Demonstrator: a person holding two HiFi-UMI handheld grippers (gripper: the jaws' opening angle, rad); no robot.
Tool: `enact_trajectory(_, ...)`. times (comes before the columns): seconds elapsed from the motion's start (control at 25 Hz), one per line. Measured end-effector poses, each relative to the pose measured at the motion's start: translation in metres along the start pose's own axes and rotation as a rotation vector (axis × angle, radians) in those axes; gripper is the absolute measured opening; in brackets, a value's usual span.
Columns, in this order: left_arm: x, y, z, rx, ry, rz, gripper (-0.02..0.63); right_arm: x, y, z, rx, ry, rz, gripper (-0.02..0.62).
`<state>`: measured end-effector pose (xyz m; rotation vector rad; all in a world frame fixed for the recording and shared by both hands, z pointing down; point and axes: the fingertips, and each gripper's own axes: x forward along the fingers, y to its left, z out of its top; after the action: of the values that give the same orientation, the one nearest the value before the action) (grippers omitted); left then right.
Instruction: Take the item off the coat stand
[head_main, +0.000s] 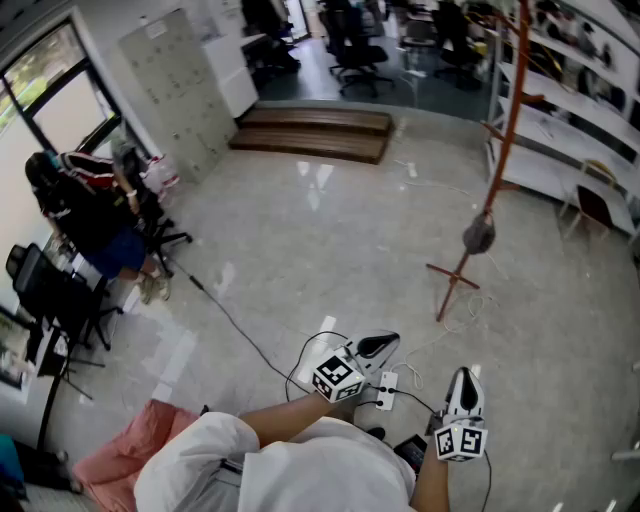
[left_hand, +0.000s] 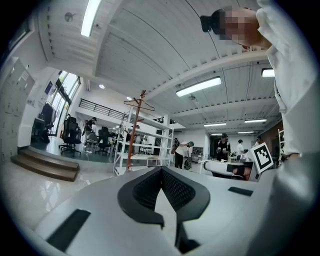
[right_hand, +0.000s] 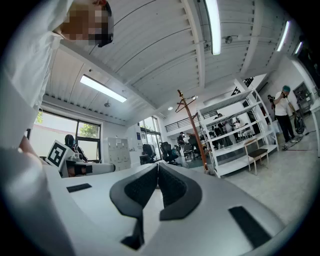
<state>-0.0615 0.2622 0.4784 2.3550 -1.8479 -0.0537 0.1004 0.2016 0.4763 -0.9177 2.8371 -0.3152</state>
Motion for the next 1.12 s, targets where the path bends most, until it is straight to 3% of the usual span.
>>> enact_trajectory(0.12,-0.008,0.106,0.03,0.03,-0.02,-0.047,0.014,0.086,0.043,-0.037,-0.008,-0.002,-0.023,0.023)
enact_trajectory(0.2,-0.027,0.159,0.04,0.056,-0.051,-0.009,0.014,0.132,0.074,-0.052,-0.04,-0.005,0.014,0.024)
enact_trajectory(0.4,-0.073,0.213,0.006,0.029,-0.083,0.117,0.014,0.164,0.114,-0.085,-0.059,-0.026,0.036,0.023)
enact_trajectory(0.52,-0.089,0.205,-0.008,-0.013,-0.089,0.102,0.014,0.147,0.128,-0.094,-0.086,-0.017,0.004,0.023)
enact_trajectory(0.64,-0.098,0.156,0.001,-0.037,-0.09,0.031,0.014,0.096,0.133,-0.077,-0.086,0.007,-0.068,0.023)
enact_trajectory(0.8,-0.035,0.059,-0.007,-0.084,-0.034,-0.079,0.014,0.012,0.055,-0.042,-0.085,0.071,-0.23,0.023)
enact_trajectory(0.88,-0.005,0.023,-0.01,-0.094,-0.017,-0.101,0.014,-0.013,0.018,-0.03,-0.085,0.088,-0.268,0.023)
enact_trajectory(1.12,0.003,0.019,0.01,-0.108,-0.002,-0.123,0.014,-0.018,0.016,-0.003,-0.078,0.045,-0.285,0.026)
